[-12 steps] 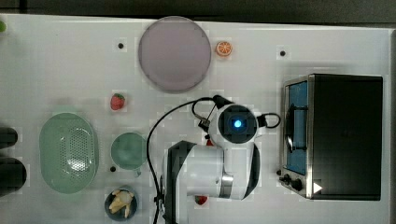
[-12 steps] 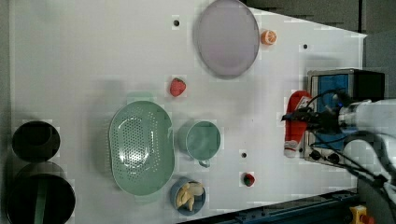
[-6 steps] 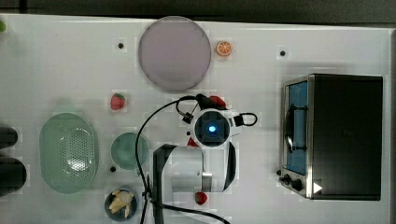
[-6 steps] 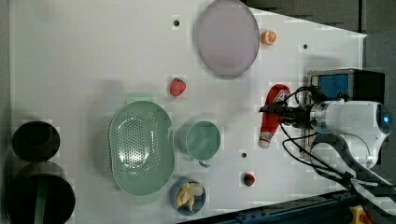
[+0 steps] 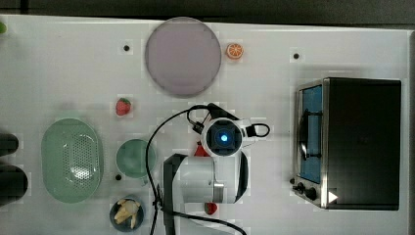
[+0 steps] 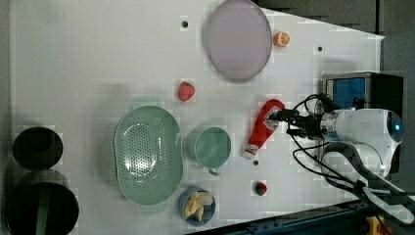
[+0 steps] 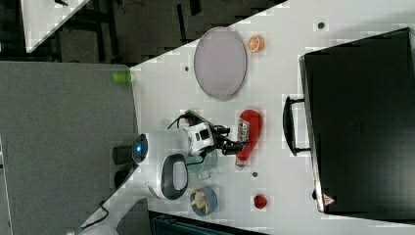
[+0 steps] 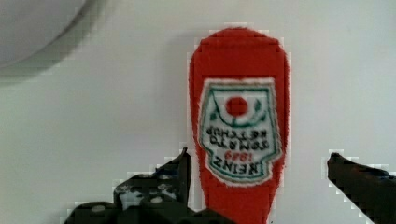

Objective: Pick ketchup from plate and place it on table.

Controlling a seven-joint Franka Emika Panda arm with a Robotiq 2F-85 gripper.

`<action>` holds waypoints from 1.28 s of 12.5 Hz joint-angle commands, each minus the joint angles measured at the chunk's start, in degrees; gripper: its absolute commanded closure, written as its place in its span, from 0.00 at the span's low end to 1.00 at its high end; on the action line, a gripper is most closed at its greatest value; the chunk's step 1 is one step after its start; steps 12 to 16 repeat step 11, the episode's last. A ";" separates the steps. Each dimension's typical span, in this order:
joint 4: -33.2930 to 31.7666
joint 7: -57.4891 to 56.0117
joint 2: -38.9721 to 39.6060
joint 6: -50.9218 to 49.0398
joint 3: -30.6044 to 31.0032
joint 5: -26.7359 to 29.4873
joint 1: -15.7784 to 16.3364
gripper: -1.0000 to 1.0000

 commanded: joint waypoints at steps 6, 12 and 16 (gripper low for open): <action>15.78 11.75 -15.62 -24.12 -0.30 0.16 -0.33 0.00; 30.50 15.34 -16.49 -42.96 -0.18 0.17 -0.31 0.00; 30.50 15.34 -16.49 -42.96 -0.18 0.17 -0.31 0.00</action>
